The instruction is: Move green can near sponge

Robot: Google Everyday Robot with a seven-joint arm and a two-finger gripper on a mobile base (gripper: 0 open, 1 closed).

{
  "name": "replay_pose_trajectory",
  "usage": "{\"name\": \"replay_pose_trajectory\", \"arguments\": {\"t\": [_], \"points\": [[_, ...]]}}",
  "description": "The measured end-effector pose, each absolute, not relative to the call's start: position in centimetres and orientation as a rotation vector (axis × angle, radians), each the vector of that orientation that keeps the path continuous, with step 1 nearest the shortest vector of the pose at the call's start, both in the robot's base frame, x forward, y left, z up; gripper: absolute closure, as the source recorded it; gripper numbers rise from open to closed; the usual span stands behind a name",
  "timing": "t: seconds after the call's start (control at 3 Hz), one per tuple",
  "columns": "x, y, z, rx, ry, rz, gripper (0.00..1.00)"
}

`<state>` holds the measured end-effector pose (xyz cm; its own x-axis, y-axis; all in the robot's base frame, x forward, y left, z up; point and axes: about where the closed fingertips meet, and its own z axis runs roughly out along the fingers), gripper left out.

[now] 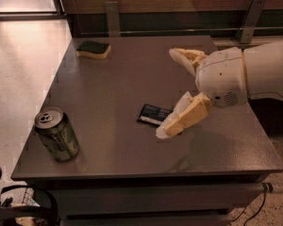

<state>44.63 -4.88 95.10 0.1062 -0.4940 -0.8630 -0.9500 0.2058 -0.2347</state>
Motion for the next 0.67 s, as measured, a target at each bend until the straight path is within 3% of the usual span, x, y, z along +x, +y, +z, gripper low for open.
{"name": "replay_pose_trajectory", "arguments": {"t": [0.67], "points": [[44.1,0.5,92.0,-1.403,1.423,0.747,0.00]]}}
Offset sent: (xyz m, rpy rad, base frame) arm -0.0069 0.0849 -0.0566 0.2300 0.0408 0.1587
